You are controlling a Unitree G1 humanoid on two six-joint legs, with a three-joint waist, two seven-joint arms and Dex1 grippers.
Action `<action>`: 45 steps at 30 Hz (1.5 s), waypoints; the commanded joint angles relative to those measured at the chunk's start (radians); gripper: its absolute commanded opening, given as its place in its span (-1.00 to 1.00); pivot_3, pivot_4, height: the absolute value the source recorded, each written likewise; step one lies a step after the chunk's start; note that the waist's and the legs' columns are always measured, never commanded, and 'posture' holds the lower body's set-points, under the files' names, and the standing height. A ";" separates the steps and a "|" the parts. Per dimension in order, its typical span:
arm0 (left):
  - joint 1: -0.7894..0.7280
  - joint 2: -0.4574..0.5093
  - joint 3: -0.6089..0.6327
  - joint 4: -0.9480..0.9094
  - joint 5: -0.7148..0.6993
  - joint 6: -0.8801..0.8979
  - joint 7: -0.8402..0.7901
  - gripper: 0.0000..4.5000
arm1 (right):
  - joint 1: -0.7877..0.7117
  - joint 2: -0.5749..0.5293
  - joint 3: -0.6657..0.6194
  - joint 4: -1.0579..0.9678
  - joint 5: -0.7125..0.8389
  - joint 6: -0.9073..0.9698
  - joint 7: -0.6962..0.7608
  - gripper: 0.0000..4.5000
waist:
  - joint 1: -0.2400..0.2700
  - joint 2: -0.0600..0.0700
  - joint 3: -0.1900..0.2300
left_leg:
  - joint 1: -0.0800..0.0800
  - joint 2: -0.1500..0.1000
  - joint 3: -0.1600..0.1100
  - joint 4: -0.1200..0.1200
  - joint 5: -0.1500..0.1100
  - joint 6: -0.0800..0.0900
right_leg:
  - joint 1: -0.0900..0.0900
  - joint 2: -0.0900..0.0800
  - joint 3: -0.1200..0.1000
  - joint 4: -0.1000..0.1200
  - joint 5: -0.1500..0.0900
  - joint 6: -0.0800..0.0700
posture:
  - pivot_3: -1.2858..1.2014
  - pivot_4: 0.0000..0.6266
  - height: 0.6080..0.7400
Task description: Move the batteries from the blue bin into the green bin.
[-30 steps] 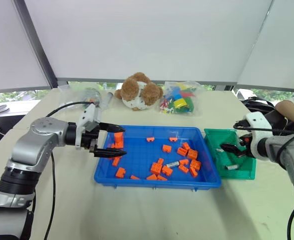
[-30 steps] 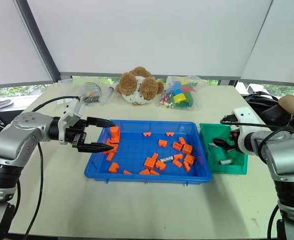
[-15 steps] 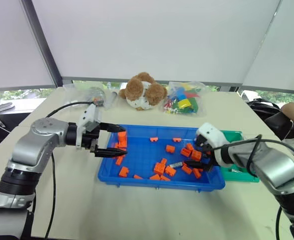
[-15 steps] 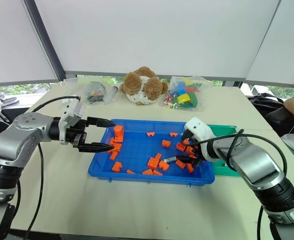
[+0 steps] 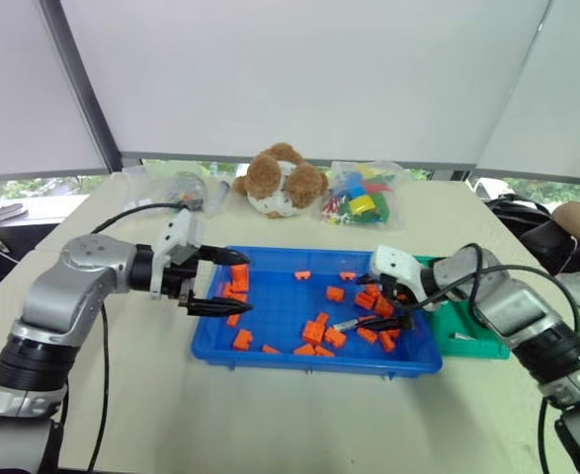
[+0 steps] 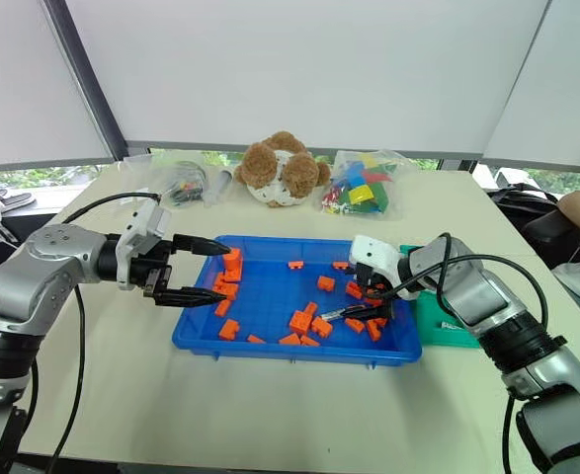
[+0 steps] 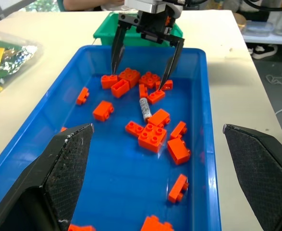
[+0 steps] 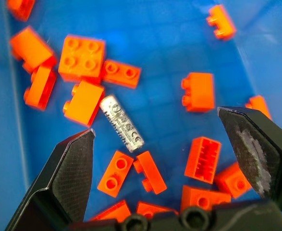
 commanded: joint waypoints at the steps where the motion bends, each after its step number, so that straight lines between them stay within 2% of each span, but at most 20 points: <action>1: 0.001 0.017 0.025 -0.040 -0.011 -0.002 0.006 1.00 | -0.052 0.043 0.014 0.087 -0.043 -0.086 0.076 0.98 | -0.001 0.000 0.000 | 0.000 0.000 0.000 0.000 0.000 0.000 | 0.000 0.000 0.000 0.000 0.000 0.000 | 0.03 -0.52 0.87; 14: 0.022 0.026 0.030 -0.060 -0.005 -0.005 0.029 1.00 | -0.120 0.176 0.034 0.327 -0.179 -0.229 0.124 0.98 | -0.002 0.000 0.000 | 0.001 0.000 0.000 0.000 0.001 -0.001 | 0.000 0.000 0.000 0.001 0.000 0.000 | 0.03 -0.52 0.87; 16: 0.025 0.028 0.032 -0.064 -0.006 -0.004 0.032 1.00 | -0.128 0.192 0.031 0.354 -0.190 -0.240 0.127 0.75 | -0.004 0.000 0.000 | 0.001 0.000 0.000 0.000 0.001 -0.002 | 0.000 0.000 0.000 0.001 0.000 0.000 | 0.03 -0.52 0.87; 18: 0.031 0.030 0.033 -0.068 -0.005 -0.006 0.035 1.00 | -0.134 0.207 0.029 0.377 -0.197 -0.246 0.130 0.42 | -0.005 0.000 0.000 | 0.001 0.000 0.000 0.000 0.002 -0.003 | 0.001 0.000 0.000 0.002 0.000 0.000 | 0.03 -0.52 0.87; 24: 0.041 0.034 0.035 -0.075 -0.006 -0.008 0.044 1.00 | -0.141 0.228 0.013 0.388 -0.199 -0.231 0.136 -0.96 | -0.006 0.000 0.000 | 0.002 0.001 0.000 0.000 0.002 -0.004 | 0.001 0.000 0.000 0.002 0.000 0.000 | 0.03 -0.52 0.87; 28: 0.050 0.036 0.038 -0.087 -0.012 -0.003 0.052 1.00 | -0.124 0.187 -0.075 0.219 -0.132 -0.110 0.130 -0.99 | -0.003 0.000 0.000 | 0.002 0.001 0.000 0.000 0.002 -0.004 | 0.001 0.000 0.000 0.002 0.000 0.000 | 0.03 -0.52 0.87; 34: 0.062 0.035 0.042 -0.095 -0.017 -0.004 0.060 1.00 | -0.074 0.049 -0.286 -0.086 -0.041 0.121 0.054 -0.99 | 0.002 0.001 0.000 | 0.002 0.000 0.000 0.000 0.002 -0.003 | 0.001 0.000 0.000 0.002 0.000 0.000 | 0.03 -0.52 0.87; 38: 0.057 0.023 0.037 -0.091 -0.022 -0.006 0.063 1.00 | -0.033 -0.080 -0.403 -0.101 -0.063 0.209 -0.041 -0.99 | 0.005 0.001 0.000 | 0.002 0.000 0.000 0.000 0.001 -0.002 | 0.001 0.000 0.000 0.002 0.000 0.000 | 0.03 -0.52 0.87; 45: 0.025 -0.011 0.023 -0.050 -0.025 -0.018 0.049 1.00 | 0.103 -0.234 -0.438 -0.020 -0.113 0.214 -0.122 -0.99 | -0.004 0.001 0.000 | 0.002 0.000 0.001 0.000 0.001 -0.002 | 0.001 0.000 0.000 0.002 0.000 0.000 | 0.03 -0.52 0.87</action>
